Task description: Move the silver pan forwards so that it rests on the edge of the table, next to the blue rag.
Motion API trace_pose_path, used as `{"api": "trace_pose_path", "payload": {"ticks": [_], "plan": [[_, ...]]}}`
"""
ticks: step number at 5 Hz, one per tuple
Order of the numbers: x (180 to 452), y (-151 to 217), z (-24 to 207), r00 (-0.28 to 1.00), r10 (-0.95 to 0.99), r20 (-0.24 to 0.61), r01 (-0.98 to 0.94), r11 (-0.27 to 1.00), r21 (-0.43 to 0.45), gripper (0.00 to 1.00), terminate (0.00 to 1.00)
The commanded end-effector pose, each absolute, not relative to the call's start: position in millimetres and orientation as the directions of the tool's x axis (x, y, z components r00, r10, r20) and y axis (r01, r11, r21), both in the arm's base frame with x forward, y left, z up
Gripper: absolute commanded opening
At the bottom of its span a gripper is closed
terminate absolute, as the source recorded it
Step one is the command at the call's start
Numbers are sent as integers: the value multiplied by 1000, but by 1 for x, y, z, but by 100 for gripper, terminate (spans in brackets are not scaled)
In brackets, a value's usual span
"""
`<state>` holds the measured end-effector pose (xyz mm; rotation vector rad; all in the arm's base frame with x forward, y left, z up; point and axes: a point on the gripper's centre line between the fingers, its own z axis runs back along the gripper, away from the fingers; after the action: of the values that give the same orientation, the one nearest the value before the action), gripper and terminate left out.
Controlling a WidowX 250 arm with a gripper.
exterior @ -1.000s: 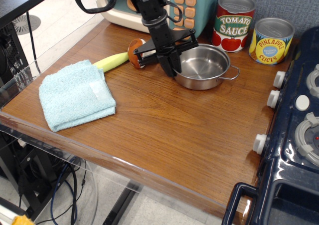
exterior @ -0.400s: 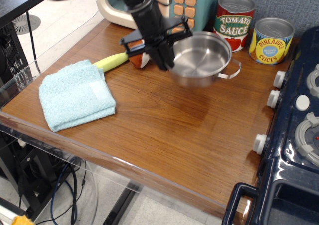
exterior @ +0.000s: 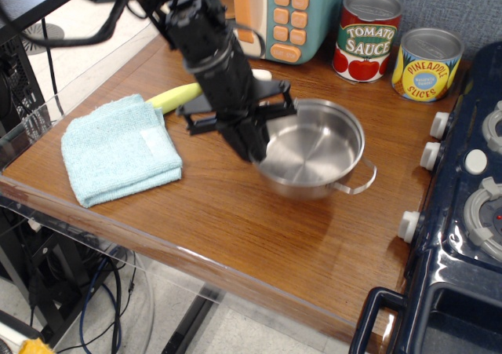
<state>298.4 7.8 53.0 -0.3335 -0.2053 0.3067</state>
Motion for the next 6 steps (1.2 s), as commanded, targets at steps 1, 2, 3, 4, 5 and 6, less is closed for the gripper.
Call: {"api": "trace_pose_path", "payload": {"ticks": [1, 2, 3, 4, 5, 6], "plan": [[273, 3, 52, 952, 232, 201, -159, 933, -323, 0, 0], [264, -1, 40, 962, 196, 191, -135, 947, -293, 0, 0], [260, -6, 34, 967, 169, 190, -111, 953, -282, 0, 0], [257, -9, 30, 974, 162, 161, -109, 949, -295, 0, 0], [258, -8, 30, 977, 168, 132, -126, 951, -284, 100, 0], [259, -4, 30, 973, 186, 135, -141, 947, -290, 100, 0]]}}
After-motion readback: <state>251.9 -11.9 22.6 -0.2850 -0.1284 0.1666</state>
